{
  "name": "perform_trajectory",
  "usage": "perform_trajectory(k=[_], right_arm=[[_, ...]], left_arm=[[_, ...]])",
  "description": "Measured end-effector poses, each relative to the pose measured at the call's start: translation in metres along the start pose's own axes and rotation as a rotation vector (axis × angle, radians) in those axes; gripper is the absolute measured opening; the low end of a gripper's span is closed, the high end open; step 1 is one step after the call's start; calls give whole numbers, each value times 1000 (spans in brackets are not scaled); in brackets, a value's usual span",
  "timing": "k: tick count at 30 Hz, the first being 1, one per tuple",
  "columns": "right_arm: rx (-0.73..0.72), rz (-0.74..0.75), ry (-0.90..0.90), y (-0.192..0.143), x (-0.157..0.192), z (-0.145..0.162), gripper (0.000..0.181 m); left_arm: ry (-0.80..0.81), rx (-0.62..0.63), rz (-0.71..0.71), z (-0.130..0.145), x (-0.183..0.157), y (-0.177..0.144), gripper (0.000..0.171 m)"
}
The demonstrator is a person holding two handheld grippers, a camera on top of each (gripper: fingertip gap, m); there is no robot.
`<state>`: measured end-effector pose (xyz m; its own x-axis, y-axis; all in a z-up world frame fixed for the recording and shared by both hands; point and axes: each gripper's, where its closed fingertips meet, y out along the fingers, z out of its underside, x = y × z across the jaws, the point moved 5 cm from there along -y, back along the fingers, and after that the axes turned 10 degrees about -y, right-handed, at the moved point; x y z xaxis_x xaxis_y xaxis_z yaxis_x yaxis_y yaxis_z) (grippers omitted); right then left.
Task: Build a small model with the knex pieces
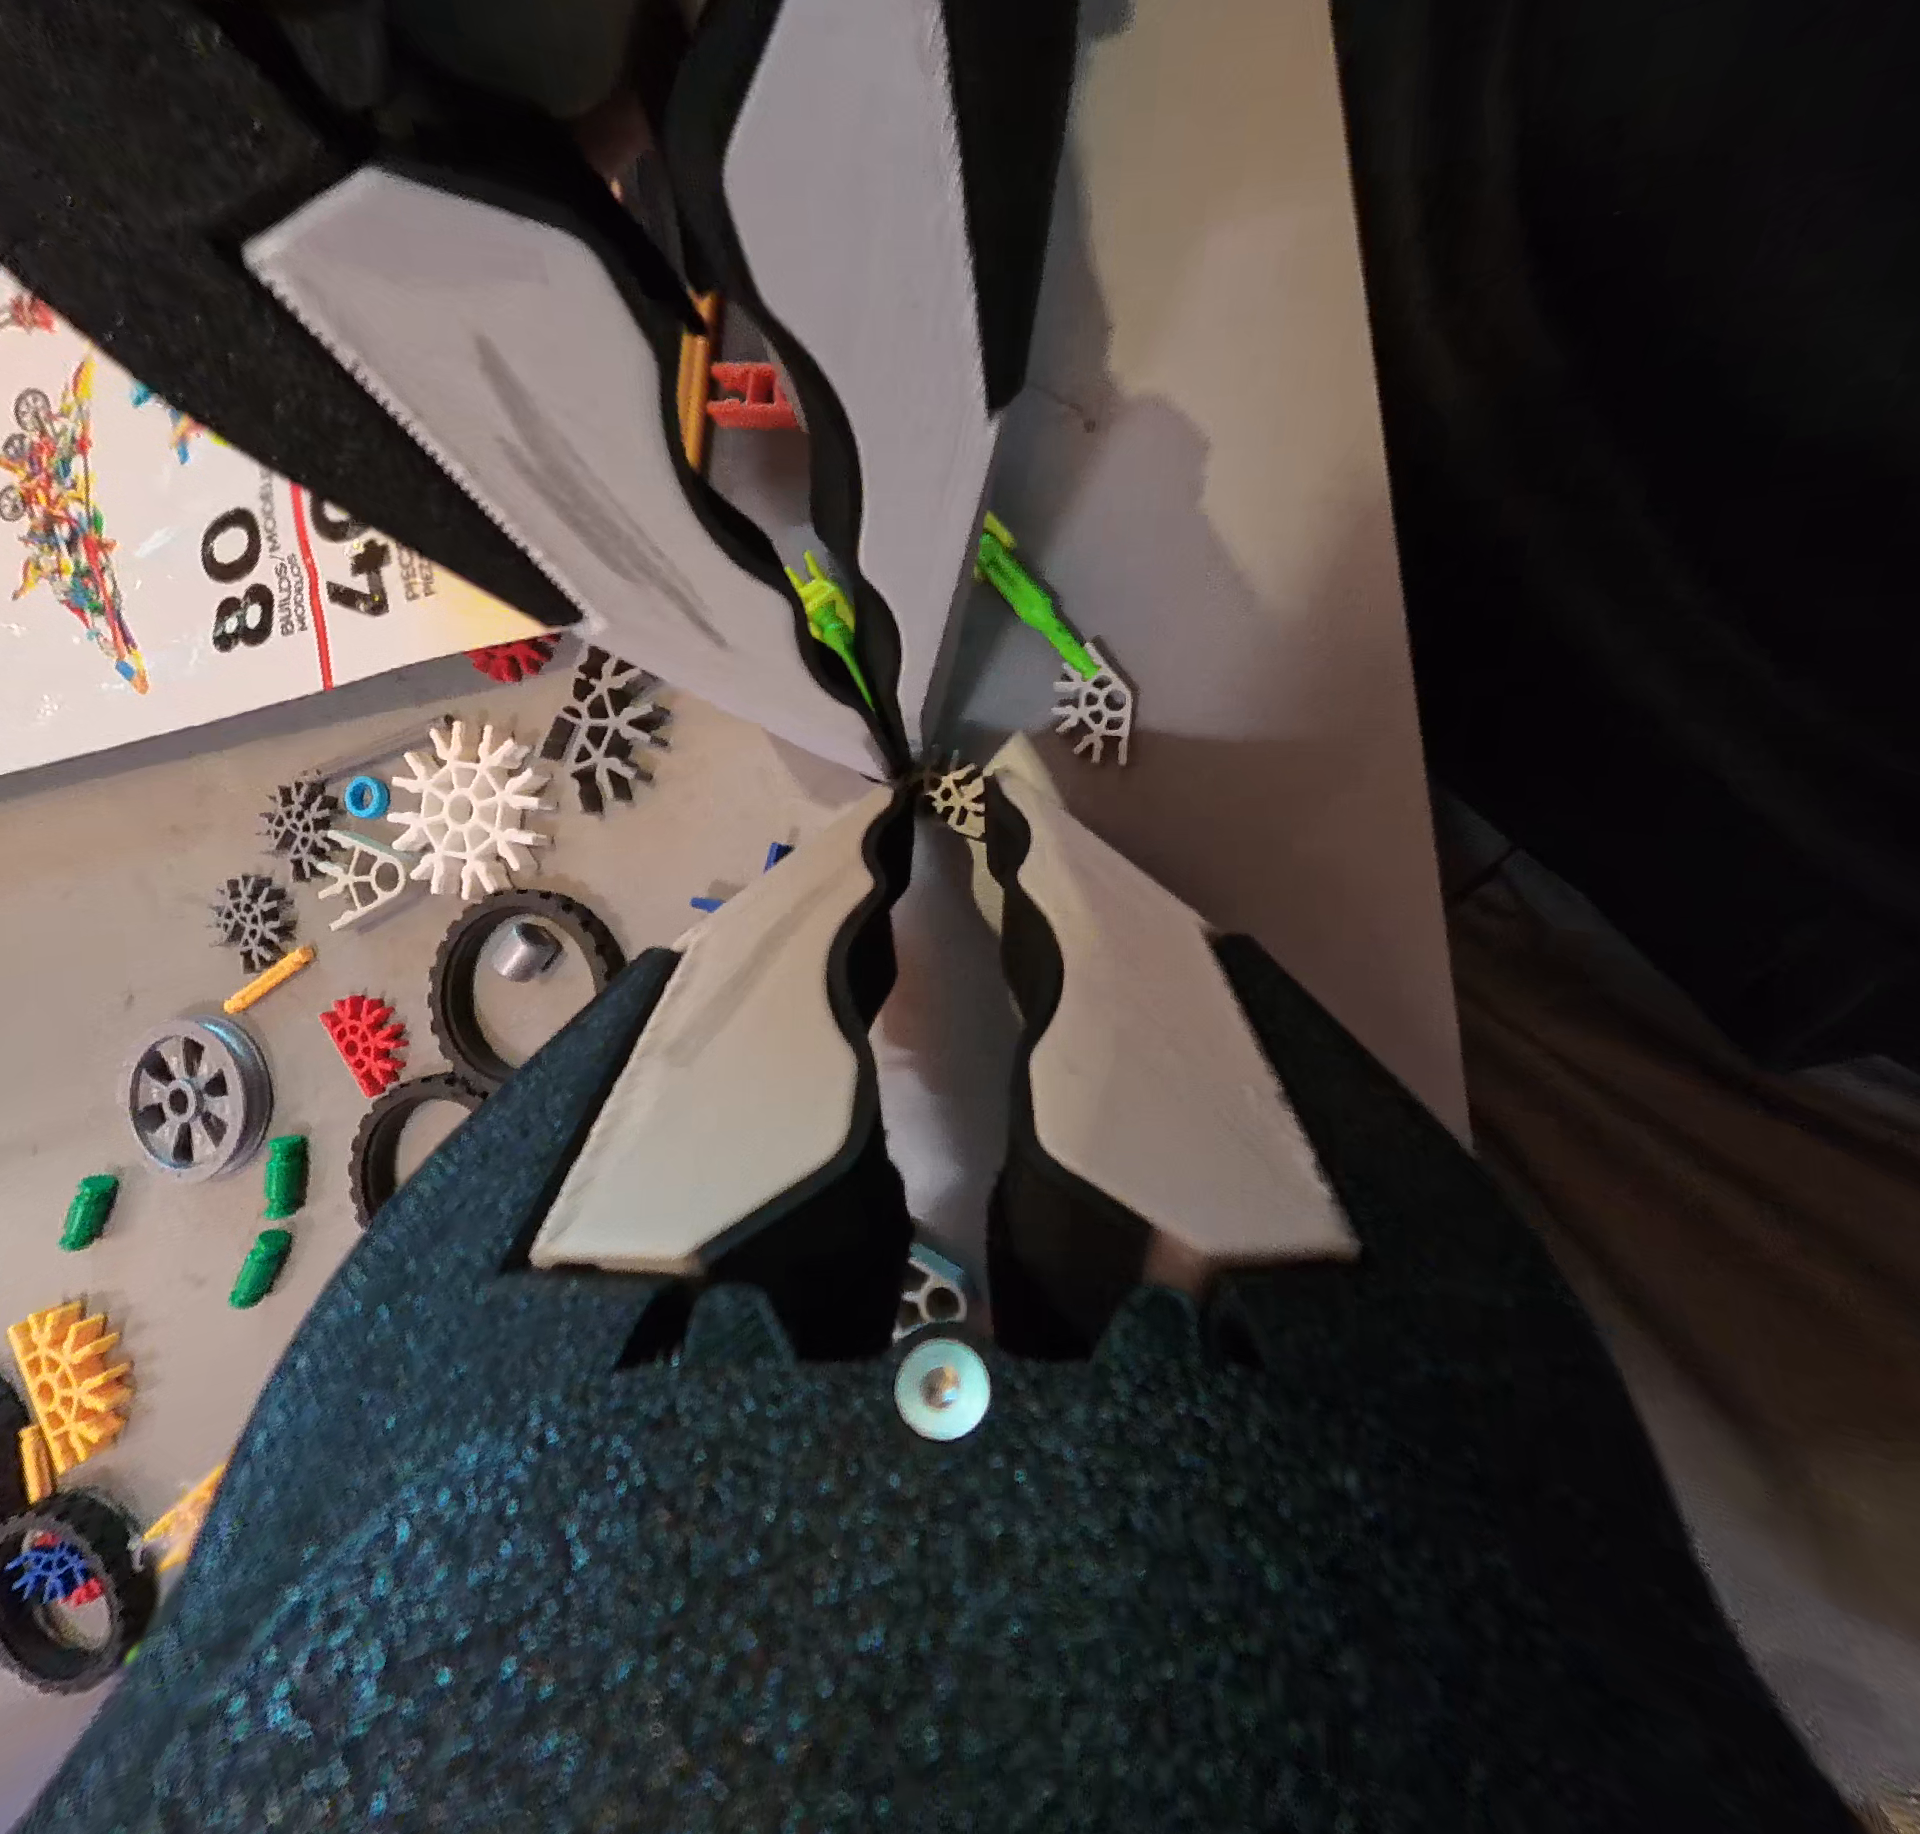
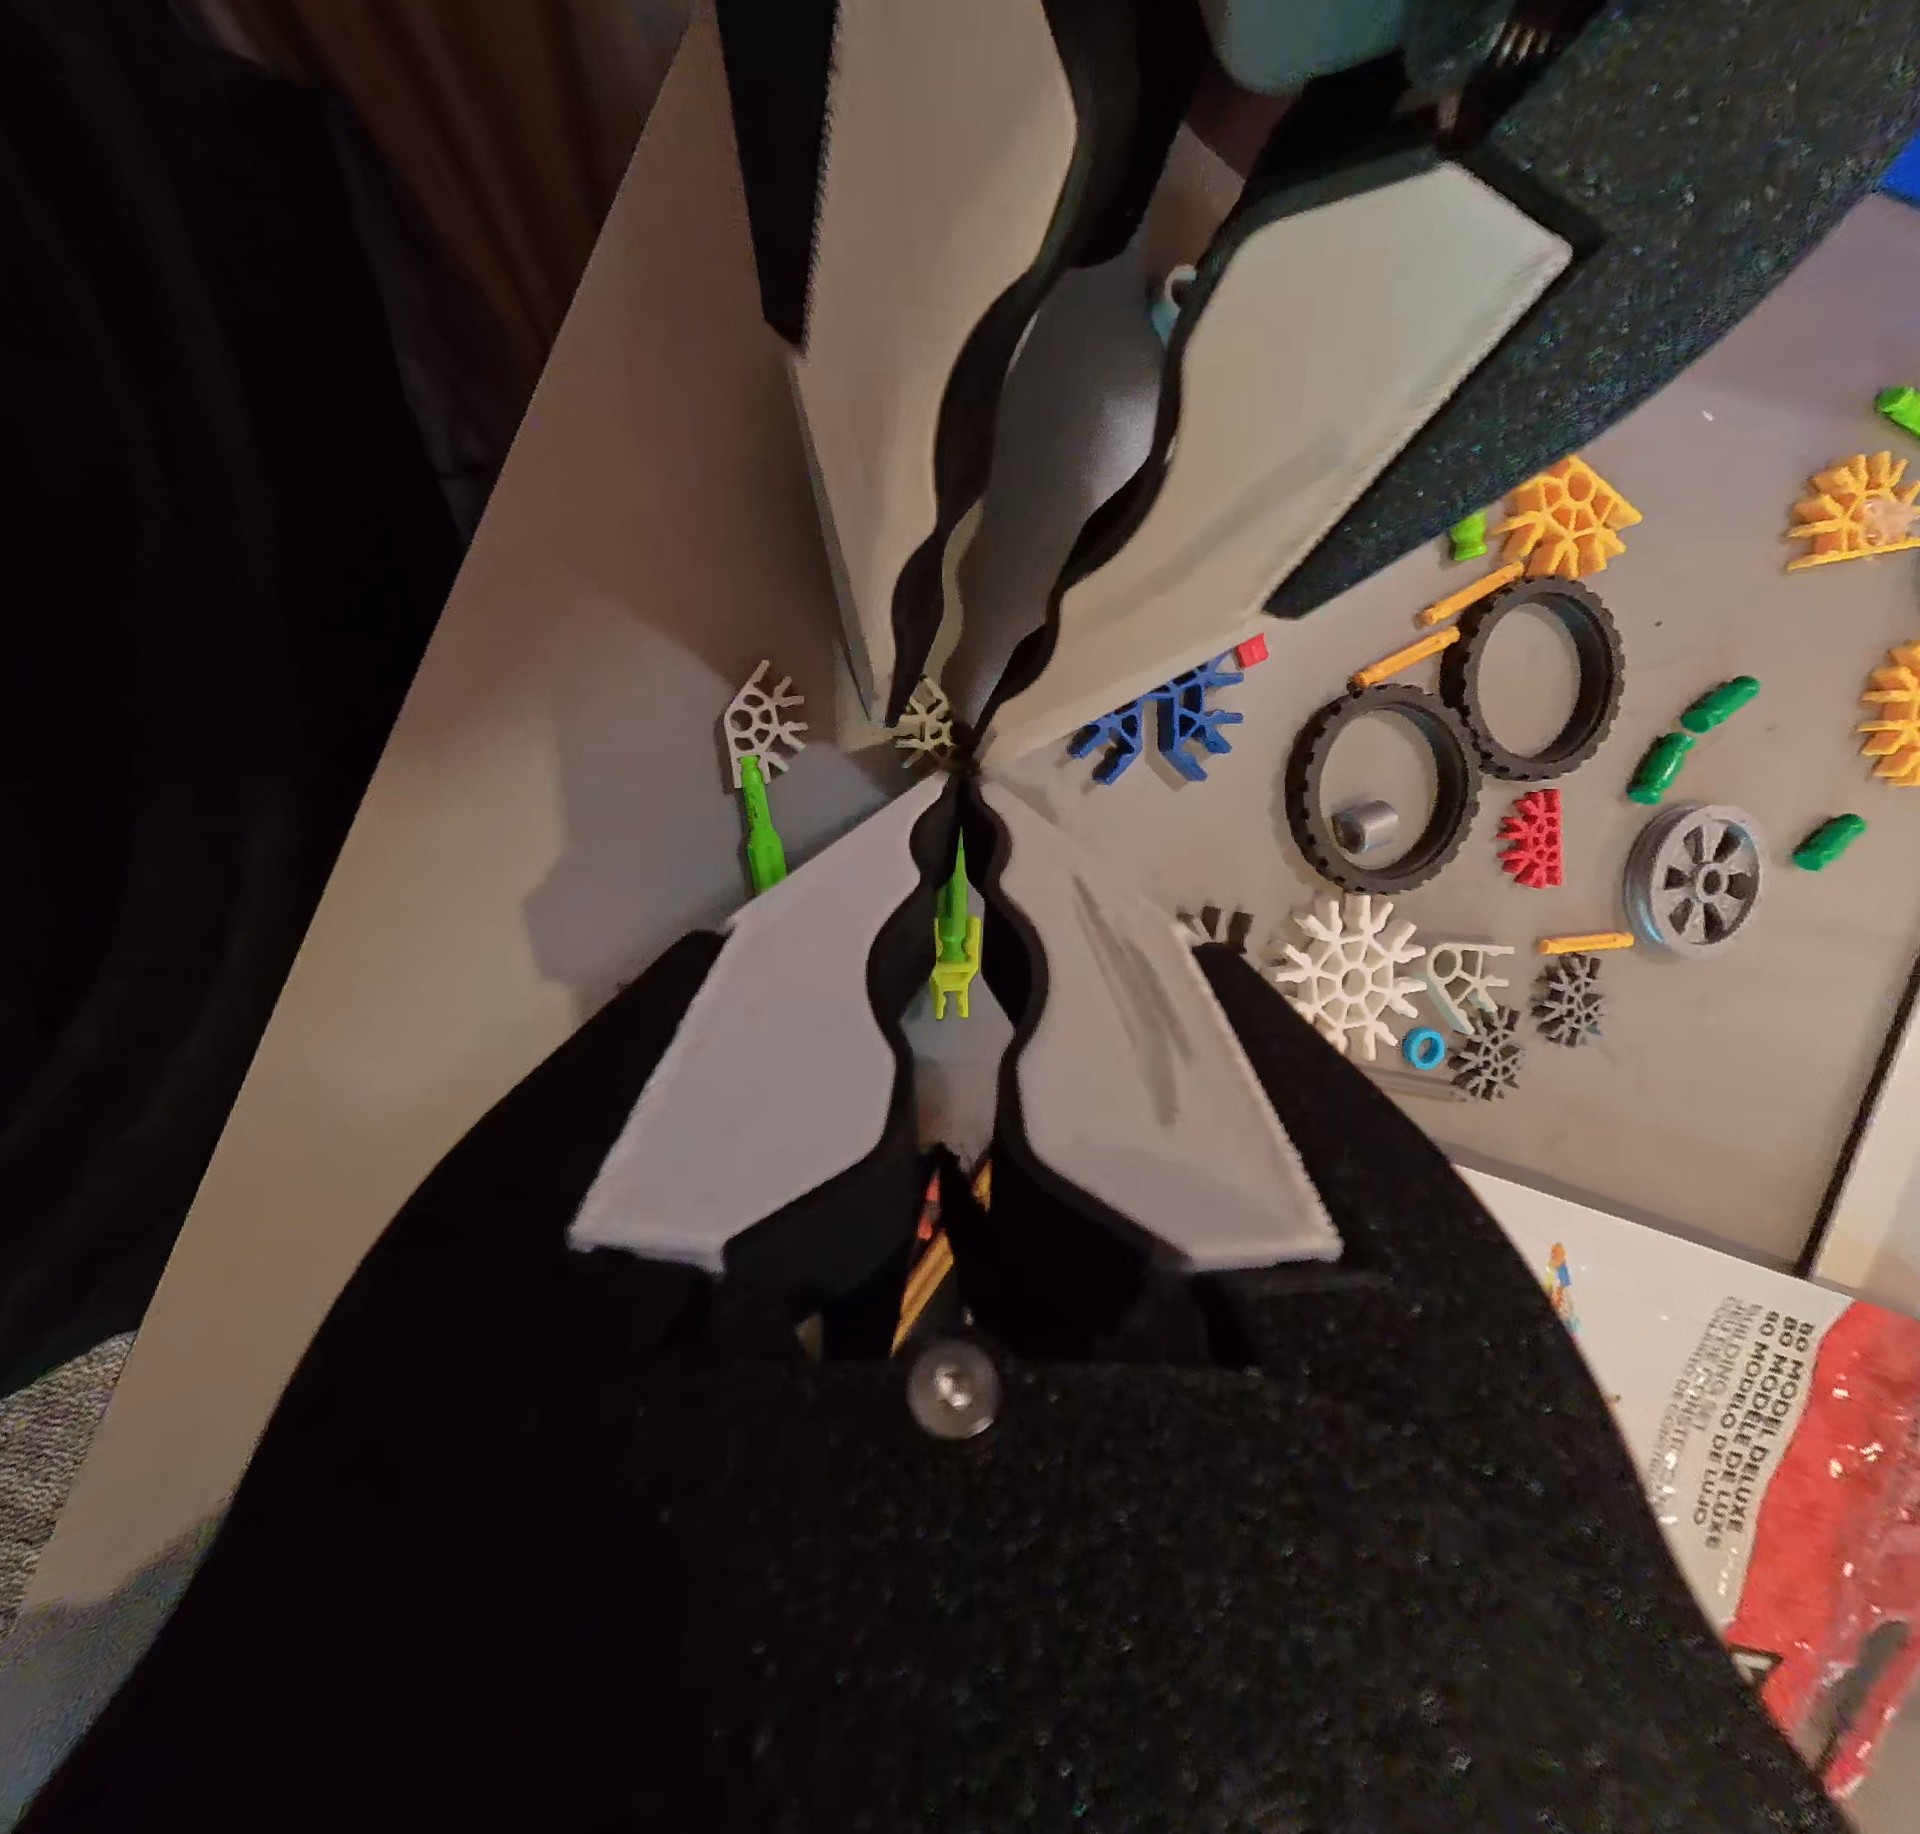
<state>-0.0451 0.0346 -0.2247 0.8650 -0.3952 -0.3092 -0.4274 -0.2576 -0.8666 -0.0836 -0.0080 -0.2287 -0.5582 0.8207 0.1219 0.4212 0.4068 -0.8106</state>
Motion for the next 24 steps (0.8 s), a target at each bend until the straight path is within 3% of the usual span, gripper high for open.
perform_trajectory(k=[8, 24], right_arm=[[-209, -11, 229, -17, -8, 6, 0], [-162, -38, 216, -10, -1, 17, 6]], left_arm=[[-40, -6, -18, 0, 0, 0, 12], [-129, -27, -85, 12, -7, -10, 12]])
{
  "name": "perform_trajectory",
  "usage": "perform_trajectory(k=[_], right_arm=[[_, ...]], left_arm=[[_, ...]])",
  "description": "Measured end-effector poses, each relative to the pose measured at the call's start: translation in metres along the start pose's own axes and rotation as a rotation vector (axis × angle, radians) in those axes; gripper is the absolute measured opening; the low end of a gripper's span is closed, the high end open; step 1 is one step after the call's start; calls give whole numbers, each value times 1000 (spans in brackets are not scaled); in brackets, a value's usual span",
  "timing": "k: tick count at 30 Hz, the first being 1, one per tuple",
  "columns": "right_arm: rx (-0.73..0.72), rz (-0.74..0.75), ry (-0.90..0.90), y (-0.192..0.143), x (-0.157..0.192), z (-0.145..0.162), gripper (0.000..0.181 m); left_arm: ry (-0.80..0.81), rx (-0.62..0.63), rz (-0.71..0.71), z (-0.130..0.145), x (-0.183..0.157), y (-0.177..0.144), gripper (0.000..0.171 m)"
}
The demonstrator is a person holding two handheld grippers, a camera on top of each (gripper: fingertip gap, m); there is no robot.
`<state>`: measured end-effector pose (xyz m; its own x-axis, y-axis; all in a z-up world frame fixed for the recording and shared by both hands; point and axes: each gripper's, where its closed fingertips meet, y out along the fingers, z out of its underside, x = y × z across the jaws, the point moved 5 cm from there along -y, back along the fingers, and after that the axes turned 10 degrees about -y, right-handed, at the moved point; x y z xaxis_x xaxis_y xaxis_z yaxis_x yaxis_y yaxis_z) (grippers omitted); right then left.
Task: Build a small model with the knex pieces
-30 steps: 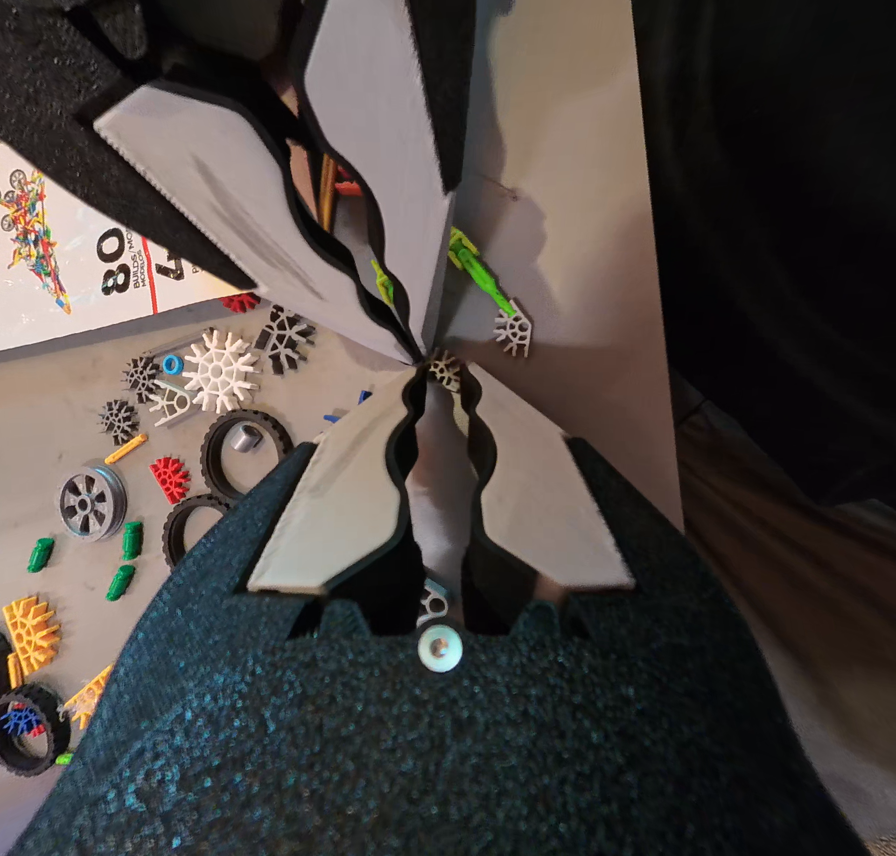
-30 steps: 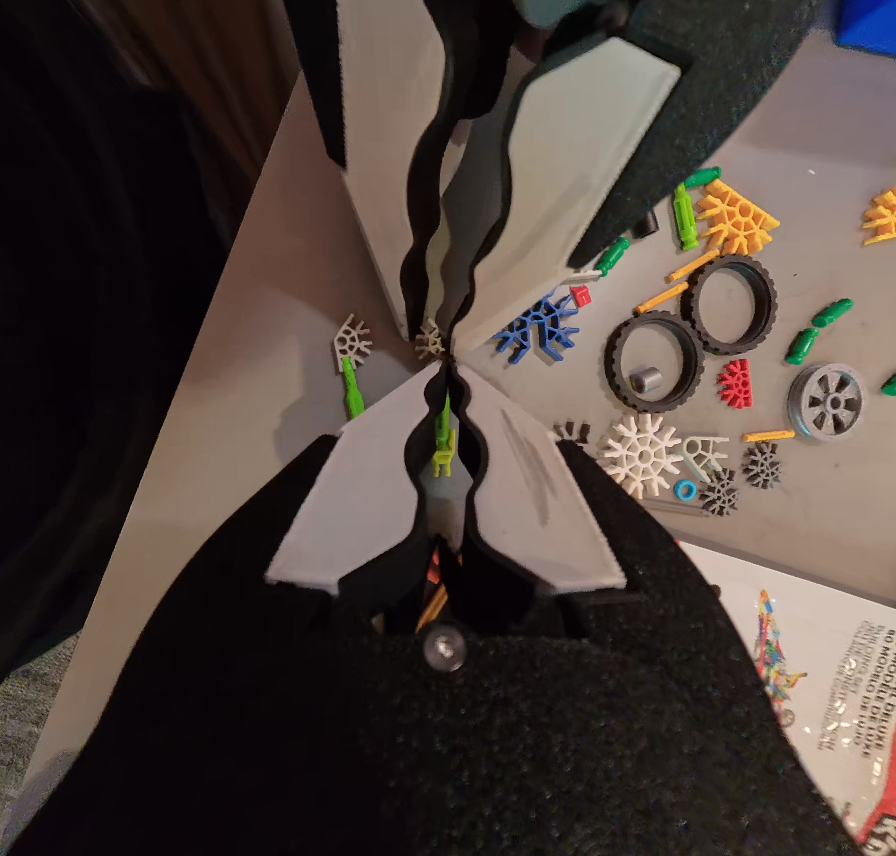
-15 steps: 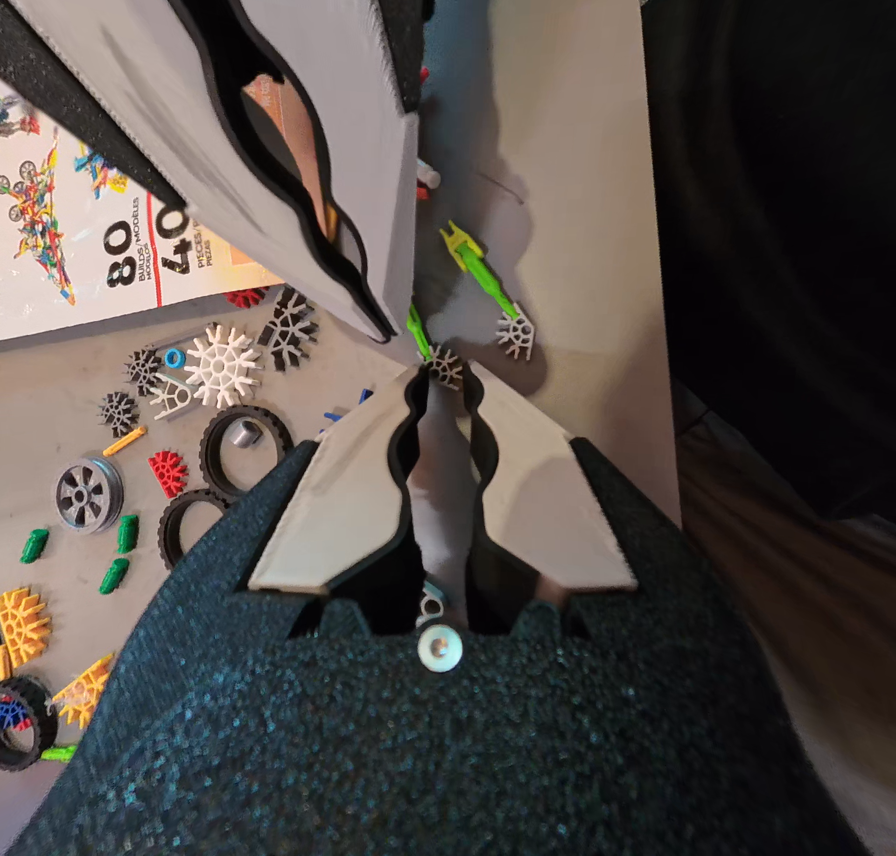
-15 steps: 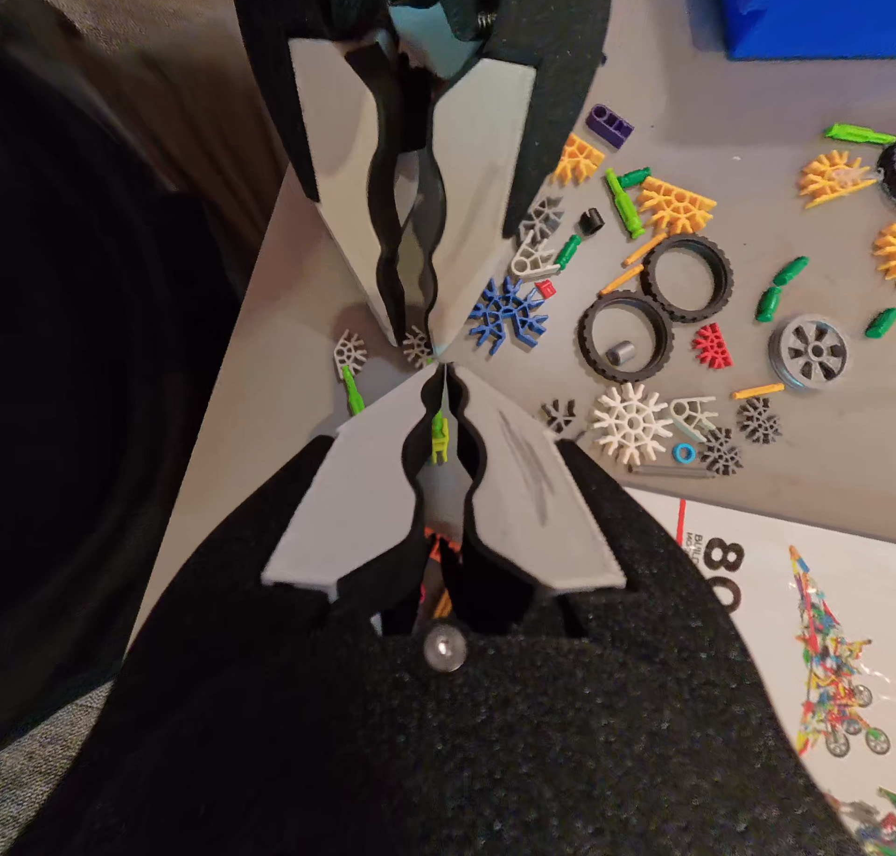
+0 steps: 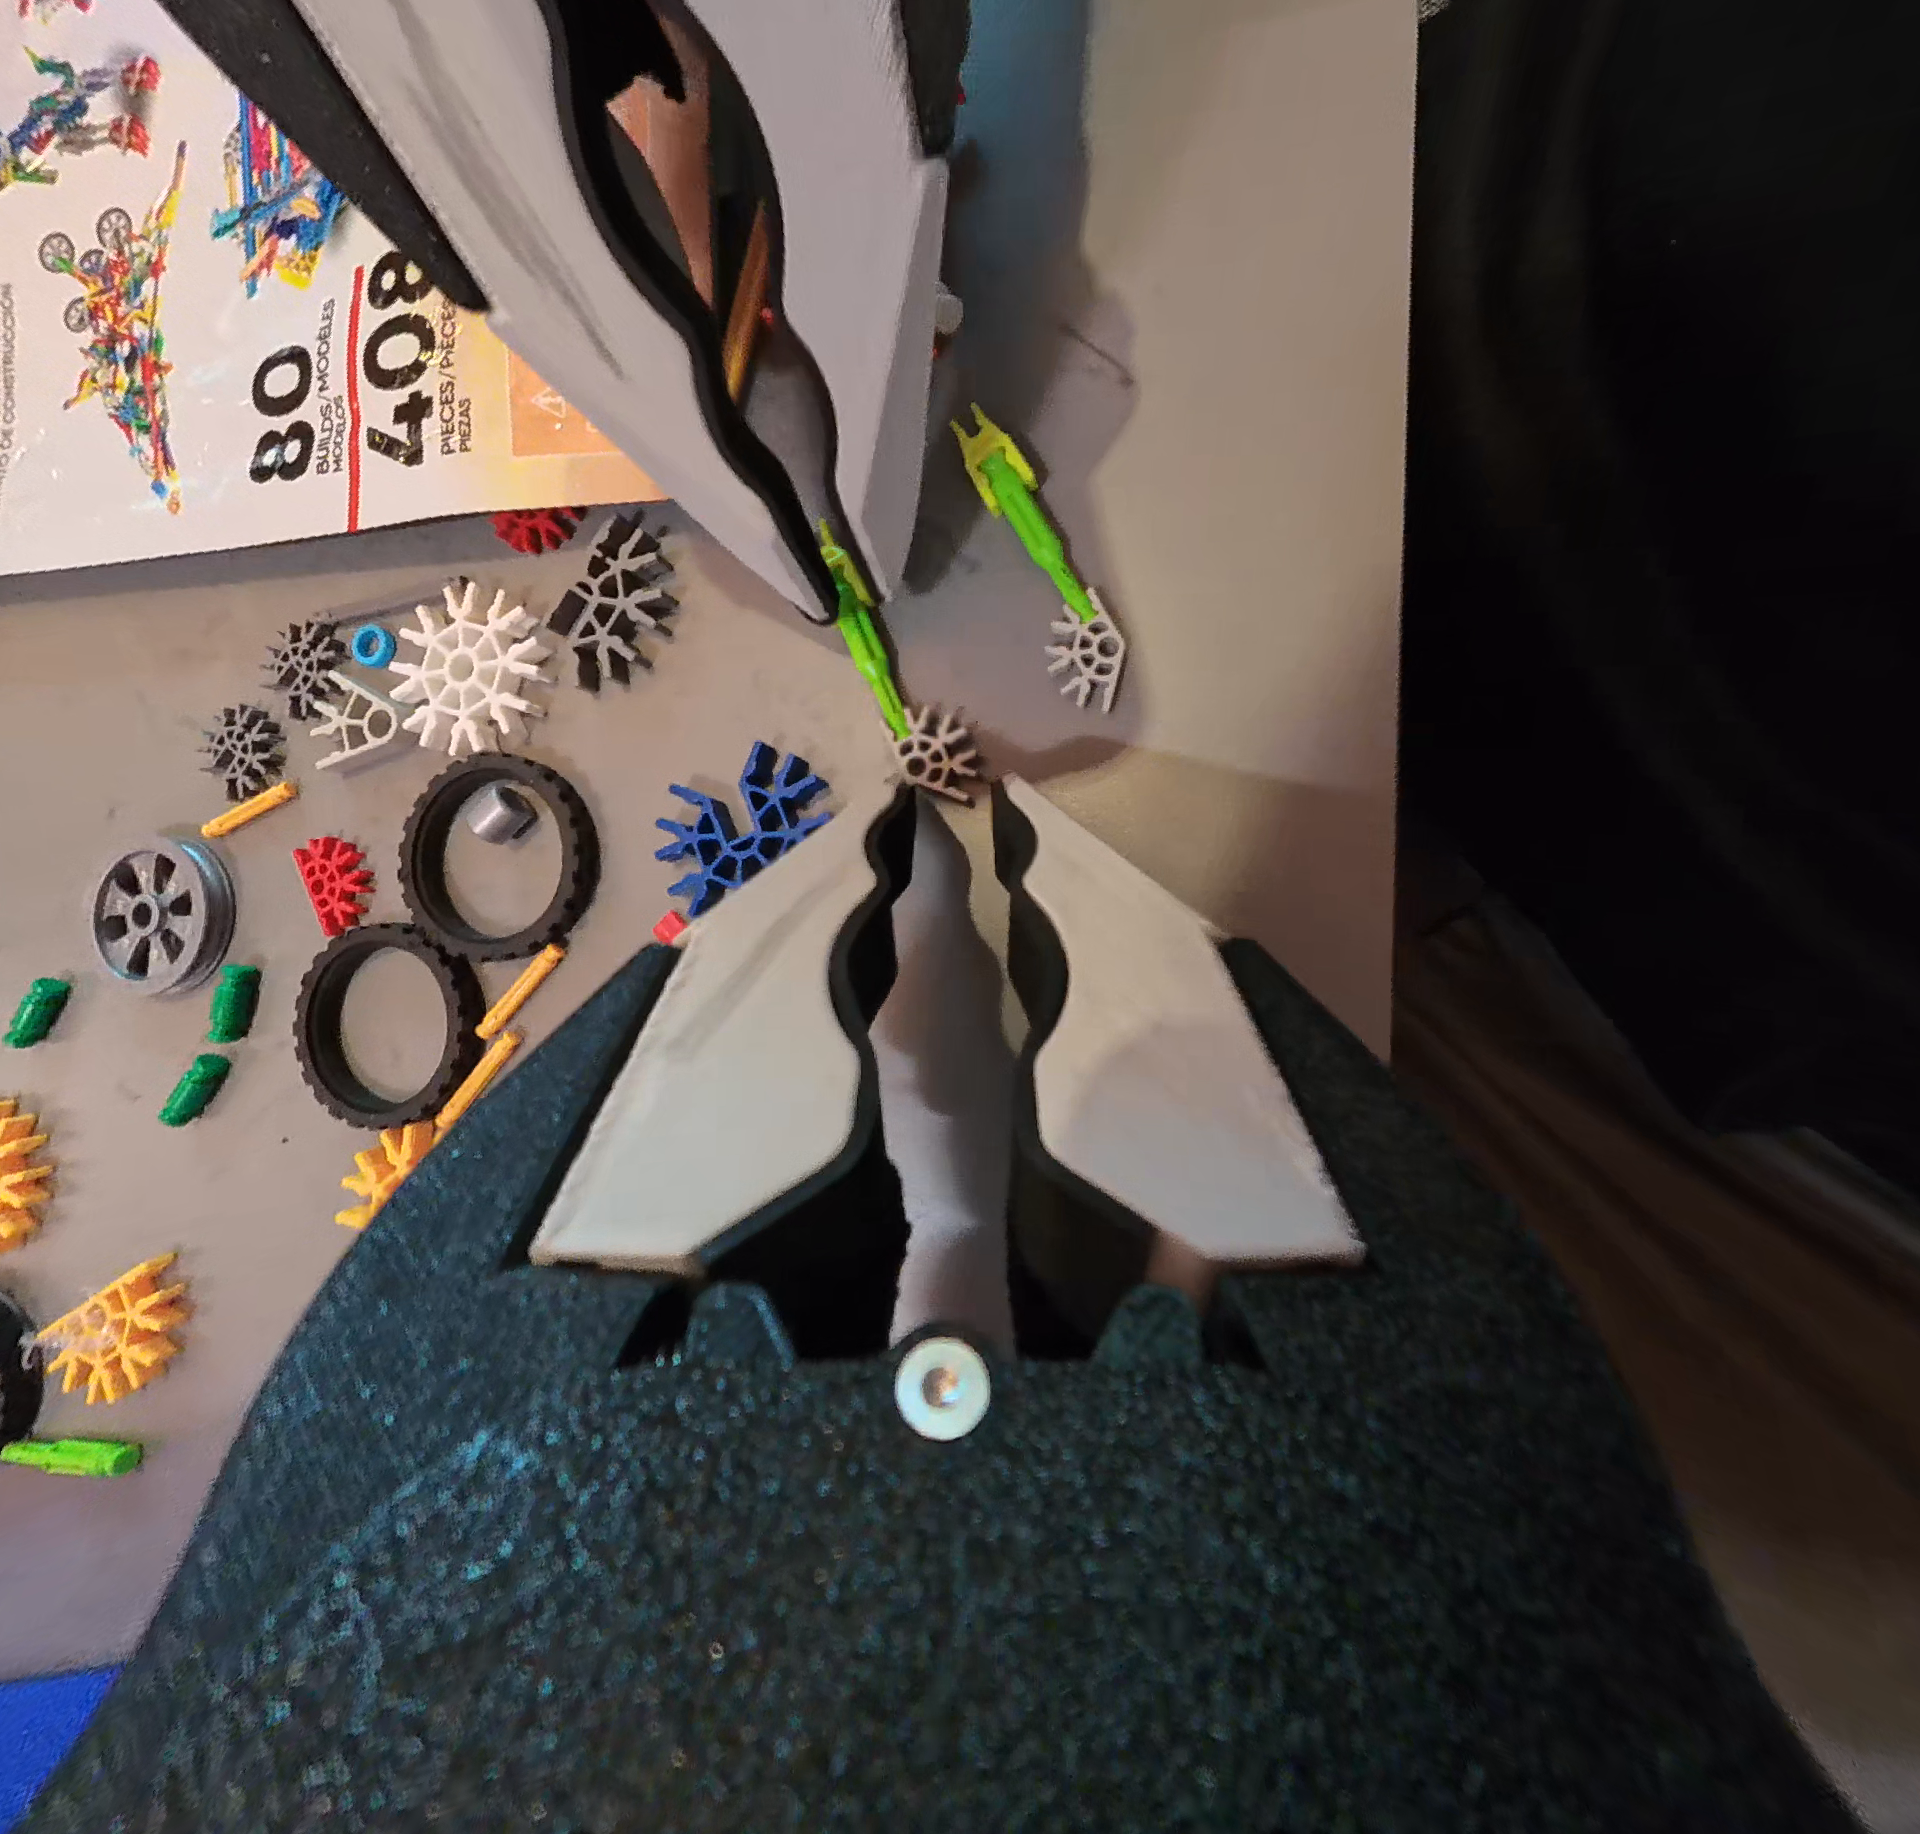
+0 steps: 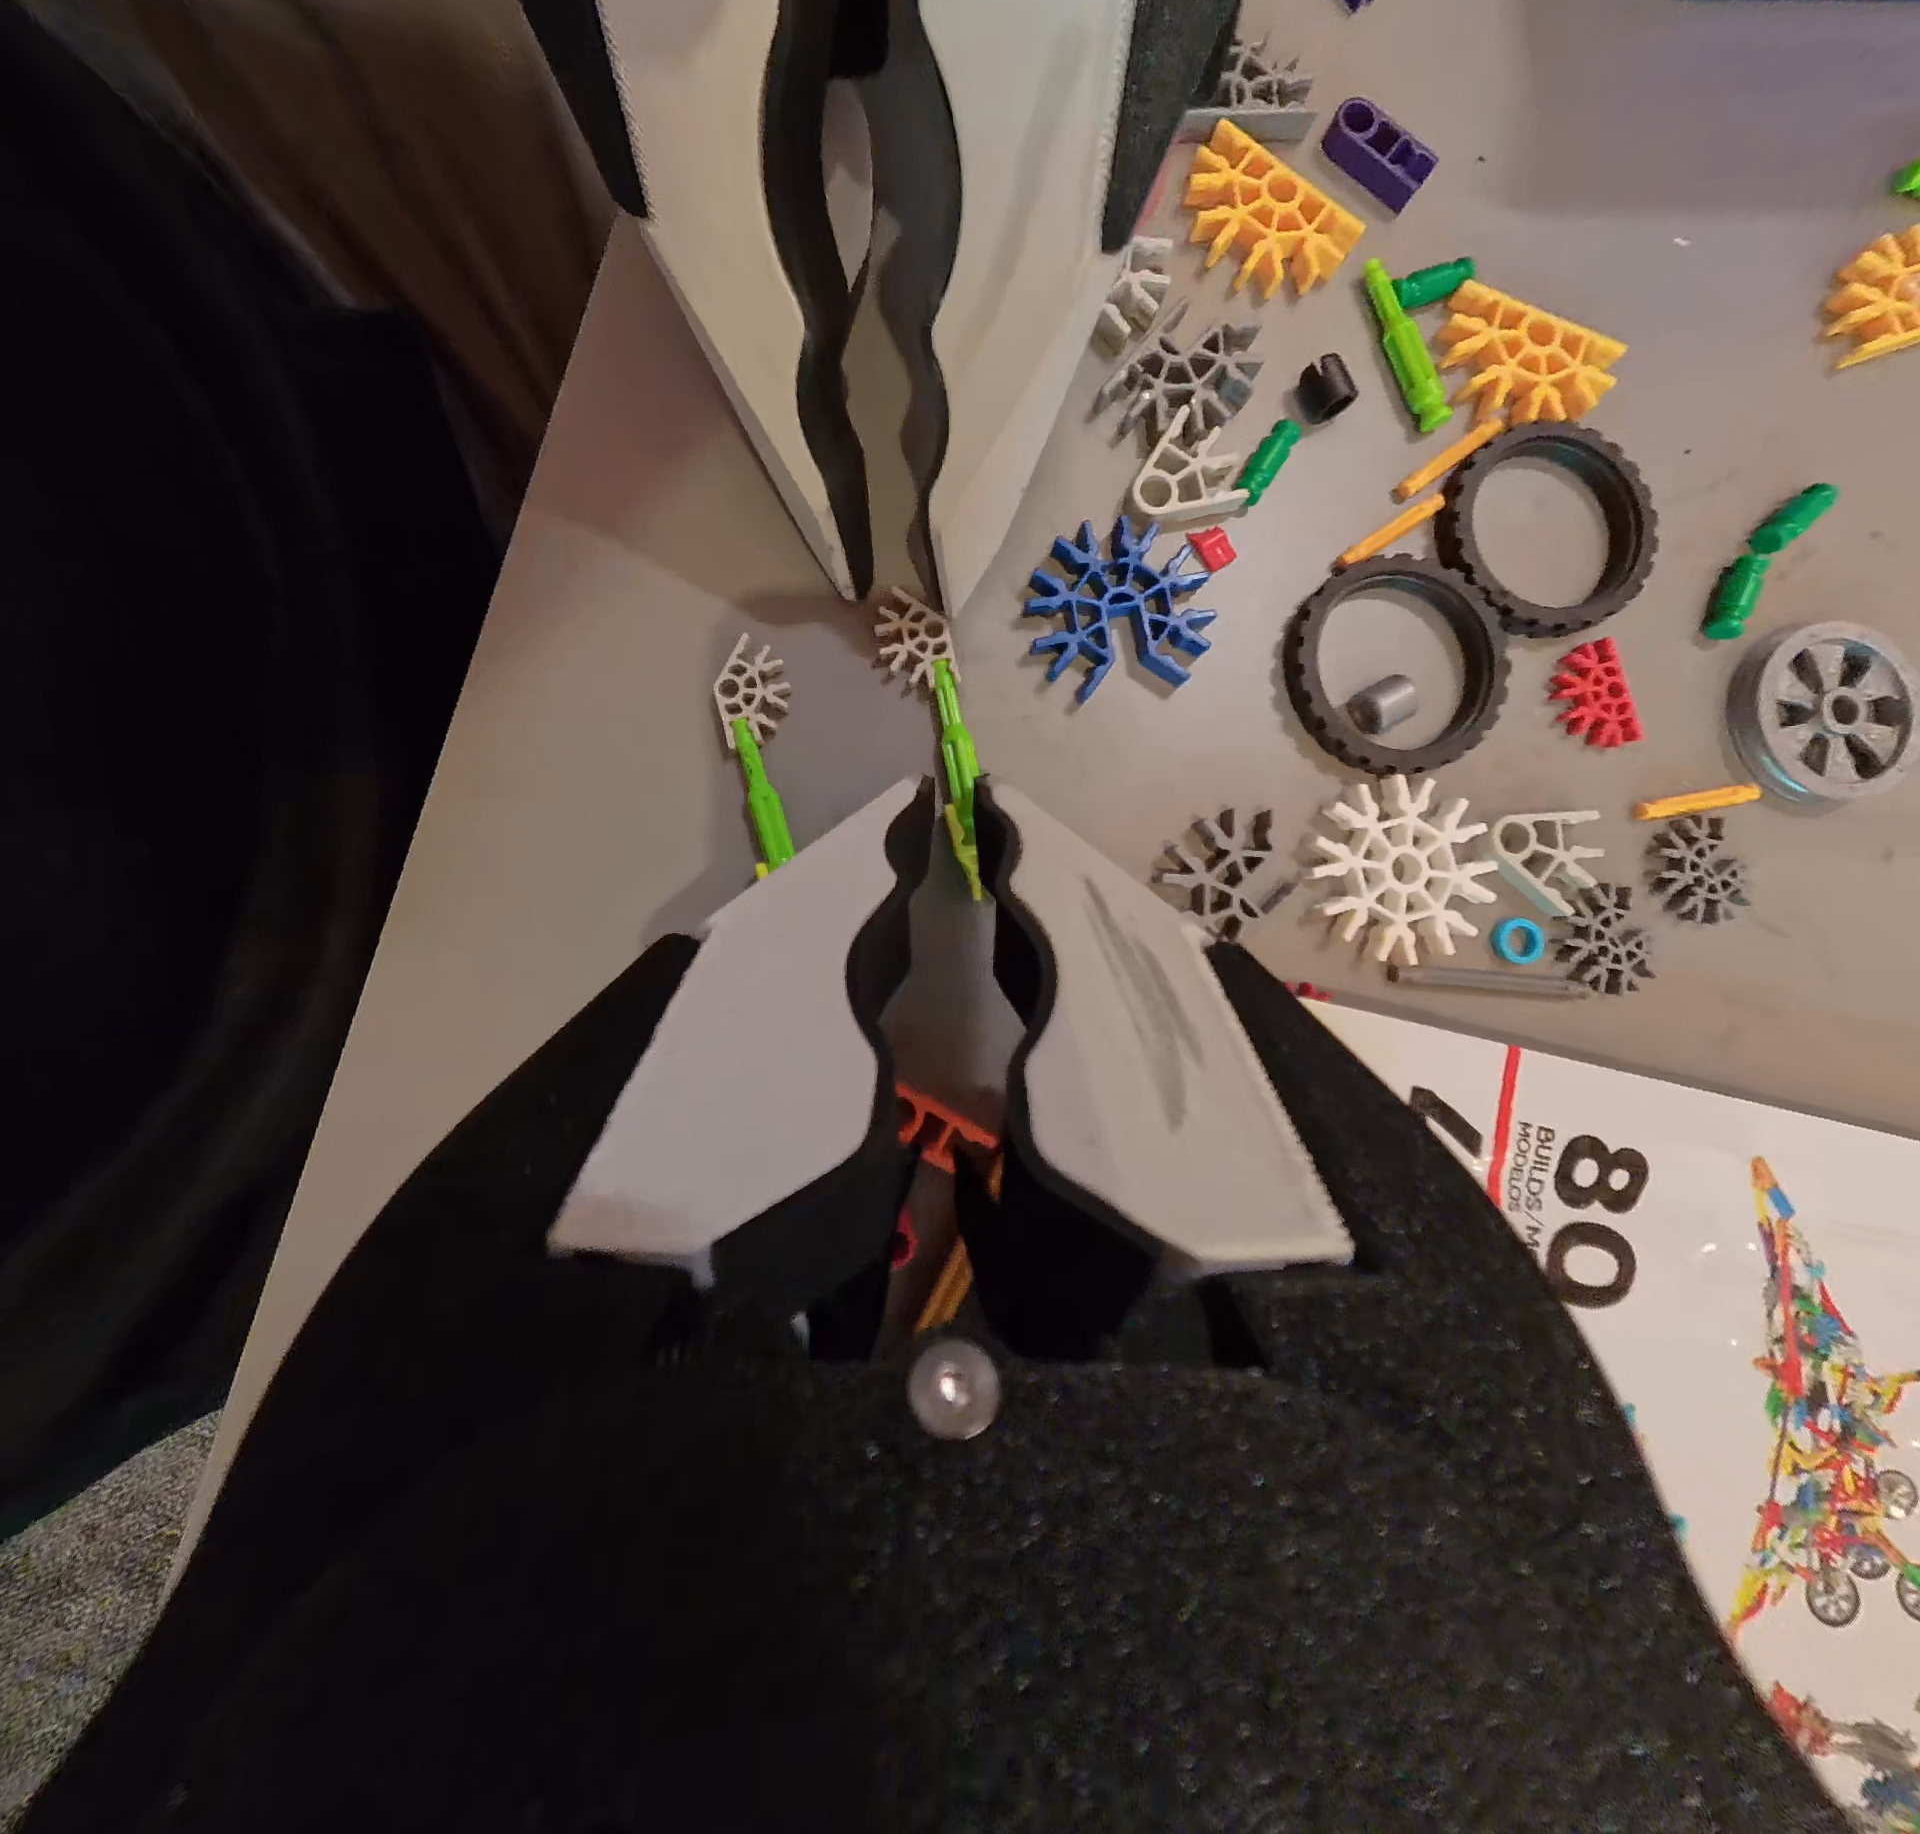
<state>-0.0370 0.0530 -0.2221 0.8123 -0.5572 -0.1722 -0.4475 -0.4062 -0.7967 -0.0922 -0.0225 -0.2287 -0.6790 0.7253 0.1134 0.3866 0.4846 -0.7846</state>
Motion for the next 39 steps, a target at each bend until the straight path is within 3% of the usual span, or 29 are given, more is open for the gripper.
perform_trajectory(k=[5, 12, 39], right_arm=[[-49, 14, 26, -15, -6, 2, 9], [23, 15, -19, -2, -3, 10, 10], [2, -2, -68, 1, 2, 11, 9]], left_arm=[[-18, -17, -26, -1, 0, -7, 14], [-37, -35, -32, -6, -4, -1, 14], [-115, -57, -22, -3, -11, 1, 15]])
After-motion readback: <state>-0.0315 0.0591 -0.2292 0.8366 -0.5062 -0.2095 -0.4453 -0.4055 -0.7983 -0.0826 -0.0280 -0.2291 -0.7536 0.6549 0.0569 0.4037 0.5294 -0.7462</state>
